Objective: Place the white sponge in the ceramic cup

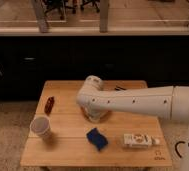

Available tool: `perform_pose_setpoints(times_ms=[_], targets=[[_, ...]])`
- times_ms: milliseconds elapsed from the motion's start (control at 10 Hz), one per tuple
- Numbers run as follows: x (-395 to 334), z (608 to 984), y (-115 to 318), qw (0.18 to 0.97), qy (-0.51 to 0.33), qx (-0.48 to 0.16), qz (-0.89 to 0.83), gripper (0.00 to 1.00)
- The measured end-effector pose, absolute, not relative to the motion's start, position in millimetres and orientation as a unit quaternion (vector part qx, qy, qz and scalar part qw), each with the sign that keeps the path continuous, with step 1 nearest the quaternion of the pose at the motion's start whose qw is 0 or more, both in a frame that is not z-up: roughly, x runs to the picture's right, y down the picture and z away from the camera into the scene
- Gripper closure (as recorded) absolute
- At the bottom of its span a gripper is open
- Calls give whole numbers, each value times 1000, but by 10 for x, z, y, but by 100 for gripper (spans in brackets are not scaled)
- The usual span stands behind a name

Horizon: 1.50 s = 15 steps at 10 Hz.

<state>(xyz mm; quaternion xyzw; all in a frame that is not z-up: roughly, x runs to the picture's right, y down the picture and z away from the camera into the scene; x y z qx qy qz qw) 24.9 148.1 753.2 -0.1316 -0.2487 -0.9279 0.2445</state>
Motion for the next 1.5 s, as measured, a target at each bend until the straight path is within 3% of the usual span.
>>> perform_pose_setpoints(times_ms=[600, 1500], targets=[[163, 7632, 1608, 282, -279, -136, -908, 20], [-83, 7678, 1859, 332, -325, -198, -863, 20]])
